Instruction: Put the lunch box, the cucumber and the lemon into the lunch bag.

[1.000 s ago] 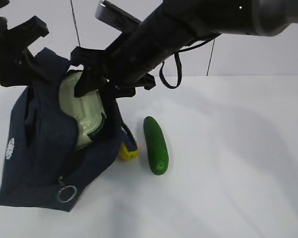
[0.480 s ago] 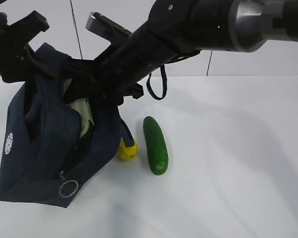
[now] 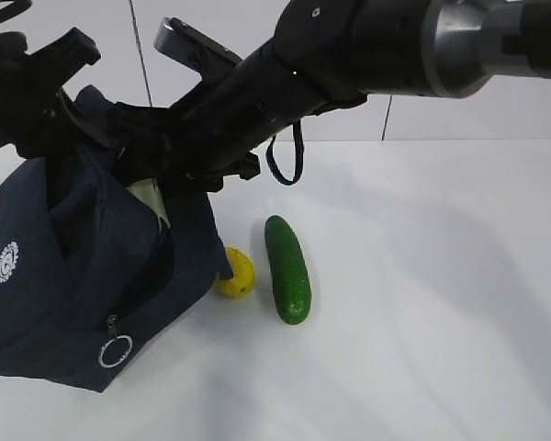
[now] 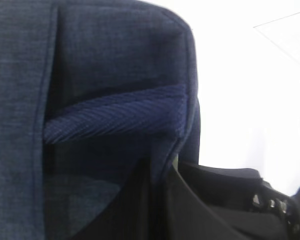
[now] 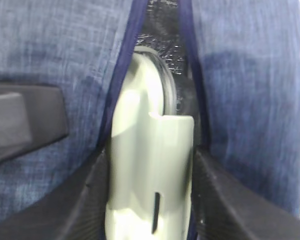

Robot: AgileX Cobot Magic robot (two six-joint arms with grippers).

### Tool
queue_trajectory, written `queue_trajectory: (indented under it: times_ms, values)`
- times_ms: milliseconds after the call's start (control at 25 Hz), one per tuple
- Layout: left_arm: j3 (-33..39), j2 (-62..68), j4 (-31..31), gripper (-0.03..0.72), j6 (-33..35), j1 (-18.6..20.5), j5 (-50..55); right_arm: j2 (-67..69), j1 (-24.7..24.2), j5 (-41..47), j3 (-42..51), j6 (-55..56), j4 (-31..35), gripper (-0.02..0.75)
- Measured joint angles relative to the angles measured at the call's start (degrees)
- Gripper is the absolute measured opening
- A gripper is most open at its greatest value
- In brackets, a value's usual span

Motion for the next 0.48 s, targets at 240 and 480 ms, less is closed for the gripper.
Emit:
queue_trajectory:
  times_ms: [240,480]
  values:
    - [0.0,0.1,-0.2,-0.006,0.0,-0.1,-1.1,0.0,0.0,0.0,0.0,-1.6,0.6,0.379]
    - [0.0,0.1,-1.6,-0.006,1.1,-0.1,-1.3,0.5,0.0,0.1,0.0,-1.6,1.4,0.379]
